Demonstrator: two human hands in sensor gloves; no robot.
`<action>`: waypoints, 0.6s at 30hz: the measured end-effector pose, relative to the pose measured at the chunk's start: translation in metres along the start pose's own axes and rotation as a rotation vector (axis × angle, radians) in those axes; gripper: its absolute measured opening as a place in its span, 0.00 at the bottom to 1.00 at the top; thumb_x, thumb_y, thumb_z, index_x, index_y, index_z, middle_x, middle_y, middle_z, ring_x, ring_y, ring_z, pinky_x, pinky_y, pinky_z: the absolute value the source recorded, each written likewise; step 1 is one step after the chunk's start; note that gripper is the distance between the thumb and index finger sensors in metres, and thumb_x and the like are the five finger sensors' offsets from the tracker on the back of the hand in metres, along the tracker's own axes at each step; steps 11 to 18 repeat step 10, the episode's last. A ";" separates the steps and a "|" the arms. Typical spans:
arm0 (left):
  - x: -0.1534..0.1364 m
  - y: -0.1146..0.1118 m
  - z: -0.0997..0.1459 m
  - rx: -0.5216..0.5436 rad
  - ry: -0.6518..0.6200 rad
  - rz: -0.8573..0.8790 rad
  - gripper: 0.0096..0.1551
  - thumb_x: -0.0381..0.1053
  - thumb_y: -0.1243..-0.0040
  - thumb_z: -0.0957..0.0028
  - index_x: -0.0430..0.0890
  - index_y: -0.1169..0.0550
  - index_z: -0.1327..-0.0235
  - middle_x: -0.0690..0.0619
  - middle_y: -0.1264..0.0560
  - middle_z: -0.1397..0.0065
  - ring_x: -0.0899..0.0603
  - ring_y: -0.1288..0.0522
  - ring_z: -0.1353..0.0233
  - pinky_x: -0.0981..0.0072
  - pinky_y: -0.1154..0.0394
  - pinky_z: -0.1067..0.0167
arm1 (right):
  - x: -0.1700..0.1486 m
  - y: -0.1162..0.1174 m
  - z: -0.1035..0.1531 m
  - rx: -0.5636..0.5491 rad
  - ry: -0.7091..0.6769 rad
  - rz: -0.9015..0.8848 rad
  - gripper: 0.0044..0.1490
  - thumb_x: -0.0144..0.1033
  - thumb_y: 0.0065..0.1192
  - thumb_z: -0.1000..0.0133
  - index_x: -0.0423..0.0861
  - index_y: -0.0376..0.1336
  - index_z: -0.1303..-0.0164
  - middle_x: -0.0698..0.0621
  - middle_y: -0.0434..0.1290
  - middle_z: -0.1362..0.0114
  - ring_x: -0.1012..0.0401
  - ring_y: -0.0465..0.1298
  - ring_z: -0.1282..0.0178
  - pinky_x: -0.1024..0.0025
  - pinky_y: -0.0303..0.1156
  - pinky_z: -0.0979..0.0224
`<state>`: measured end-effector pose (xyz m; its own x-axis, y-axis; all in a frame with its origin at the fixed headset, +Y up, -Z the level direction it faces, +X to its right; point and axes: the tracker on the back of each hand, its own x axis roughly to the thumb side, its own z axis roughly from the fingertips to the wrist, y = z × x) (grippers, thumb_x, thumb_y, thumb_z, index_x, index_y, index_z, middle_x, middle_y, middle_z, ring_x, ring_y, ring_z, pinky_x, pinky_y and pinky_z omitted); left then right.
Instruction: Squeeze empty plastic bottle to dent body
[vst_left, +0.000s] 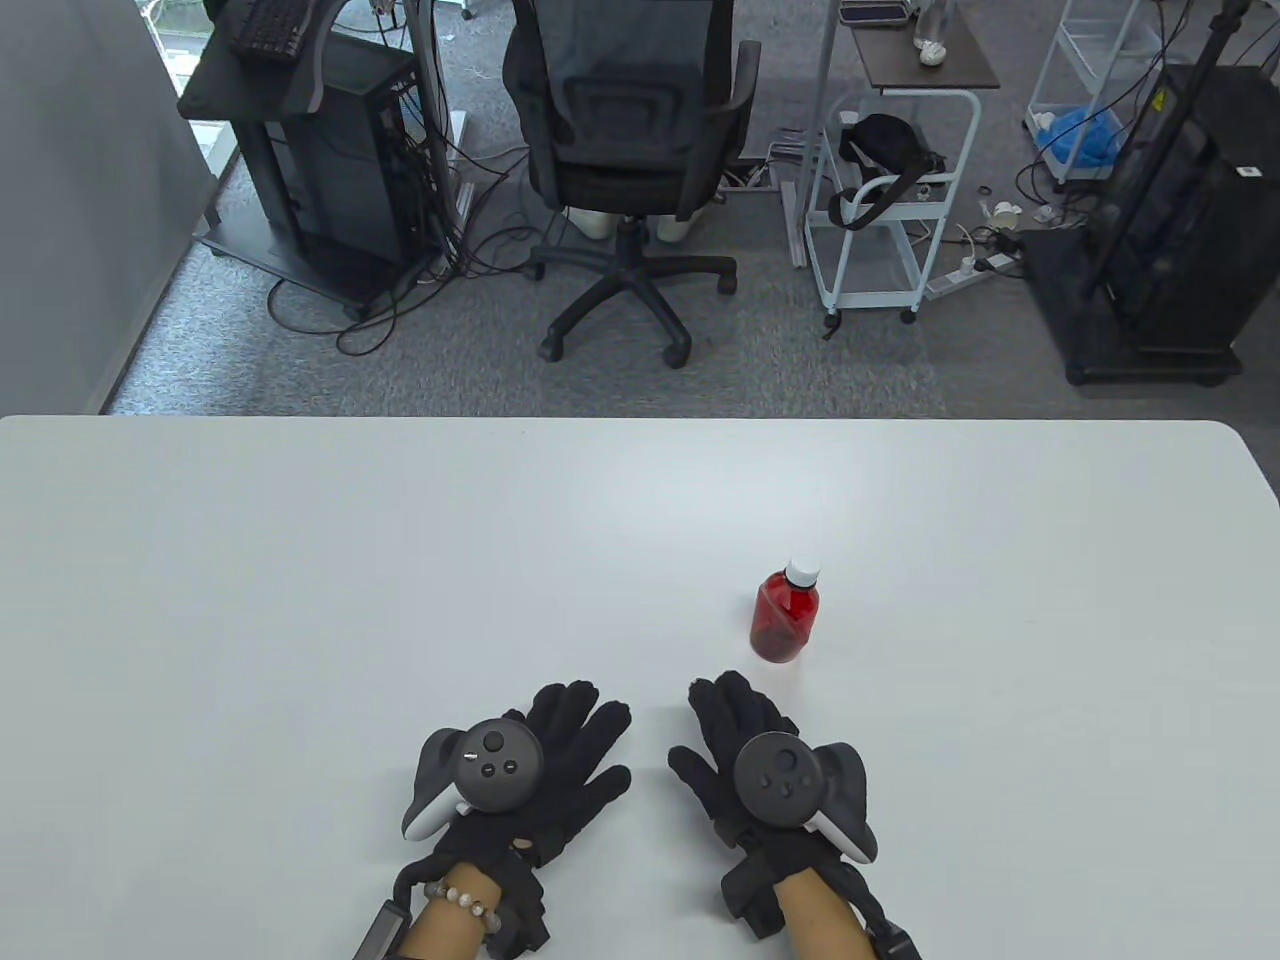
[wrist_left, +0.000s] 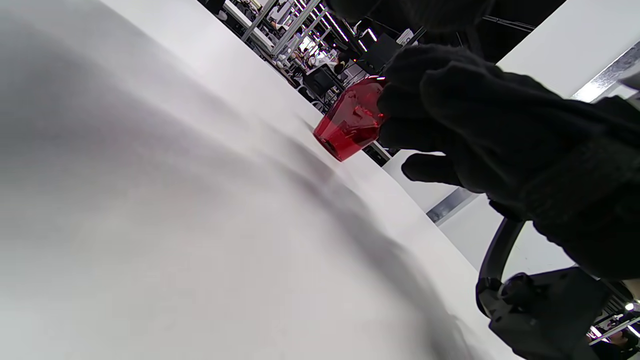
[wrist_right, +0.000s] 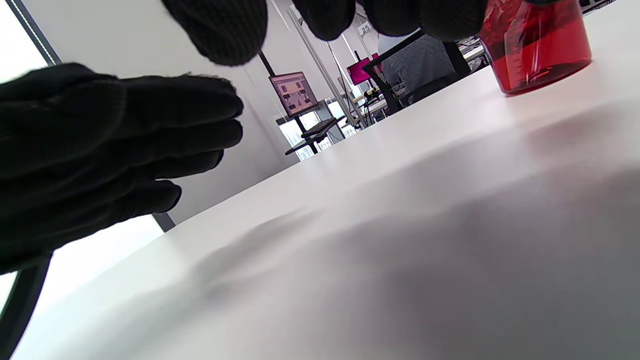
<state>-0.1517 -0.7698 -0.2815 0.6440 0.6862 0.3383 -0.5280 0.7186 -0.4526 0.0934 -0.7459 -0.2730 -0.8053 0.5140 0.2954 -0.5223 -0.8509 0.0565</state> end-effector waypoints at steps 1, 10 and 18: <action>0.000 0.000 0.000 -0.002 0.001 0.001 0.41 0.65 0.55 0.31 0.48 0.48 0.11 0.40 0.62 0.11 0.32 0.69 0.15 0.29 0.73 0.33 | 0.000 0.000 0.000 0.001 -0.002 0.000 0.48 0.48 0.56 0.33 0.33 0.47 0.12 0.27 0.49 0.13 0.30 0.56 0.20 0.23 0.54 0.28; 0.001 -0.001 0.001 -0.018 0.003 0.008 0.41 0.64 0.55 0.32 0.48 0.47 0.12 0.39 0.61 0.11 0.32 0.69 0.15 0.29 0.73 0.33 | 0.000 -0.001 0.002 -0.011 -0.001 -0.016 0.48 0.48 0.56 0.33 0.33 0.48 0.12 0.27 0.50 0.13 0.30 0.56 0.20 0.23 0.54 0.28; 0.001 -0.001 0.001 -0.018 0.003 0.008 0.41 0.64 0.55 0.32 0.48 0.47 0.12 0.39 0.61 0.11 0.32 0.69 0.15 0.29 0.73 0.33 | 0.000 -0.001 0.002 -0.011 -0.001 -0.016 0.48 0.48 0.56 0.33 0.33 0.48 0.12 0.27 0.50 0.13 0.30 0.56 0.20 0.23 0.54 0.28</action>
